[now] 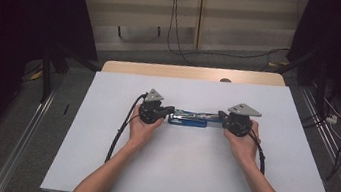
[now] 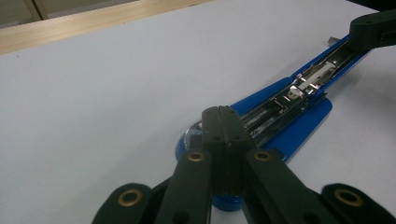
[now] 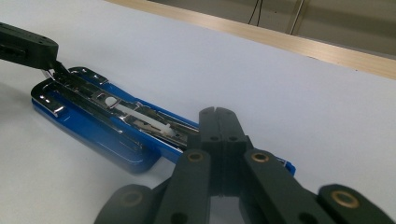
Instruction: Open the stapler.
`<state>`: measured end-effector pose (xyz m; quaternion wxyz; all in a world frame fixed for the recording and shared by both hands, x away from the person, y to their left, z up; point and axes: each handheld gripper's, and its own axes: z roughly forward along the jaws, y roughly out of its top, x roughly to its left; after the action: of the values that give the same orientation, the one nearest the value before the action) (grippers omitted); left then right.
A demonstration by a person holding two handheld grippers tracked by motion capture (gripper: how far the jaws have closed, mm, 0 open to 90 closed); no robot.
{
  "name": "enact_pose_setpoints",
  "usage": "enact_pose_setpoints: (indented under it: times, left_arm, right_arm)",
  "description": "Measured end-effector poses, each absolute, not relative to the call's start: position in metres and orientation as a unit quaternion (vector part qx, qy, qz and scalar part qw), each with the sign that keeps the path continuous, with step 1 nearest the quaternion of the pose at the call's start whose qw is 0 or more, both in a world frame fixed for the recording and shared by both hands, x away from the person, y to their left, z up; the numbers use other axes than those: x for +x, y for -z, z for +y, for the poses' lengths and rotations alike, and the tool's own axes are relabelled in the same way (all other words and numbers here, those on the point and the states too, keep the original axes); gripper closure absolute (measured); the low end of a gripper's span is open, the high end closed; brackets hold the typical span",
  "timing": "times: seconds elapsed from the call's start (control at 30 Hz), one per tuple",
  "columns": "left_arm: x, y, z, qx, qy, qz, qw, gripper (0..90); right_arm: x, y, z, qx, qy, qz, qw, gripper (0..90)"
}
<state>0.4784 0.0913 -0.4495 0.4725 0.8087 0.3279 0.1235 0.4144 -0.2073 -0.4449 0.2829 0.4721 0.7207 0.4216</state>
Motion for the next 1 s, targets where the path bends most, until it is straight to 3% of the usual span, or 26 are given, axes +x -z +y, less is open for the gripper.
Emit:
enact_pose_setpoints:
  times: [0.83,1.0]
  left_arm:
    - [0.475,0.441,0.089,0.807,-0.14,0.319,0.477,90.0]
    - [0.473,0.437,0.089,0.8,-0.136,0.318,0.491,86.0]
  right_arm:
    - [0.416,0.445,-0.209,0.47,-0.425,0.72,0.281,90.0]
    - [0.415,0.444,-0.213,0.47,-0.436,0.714,0.282,88.4]
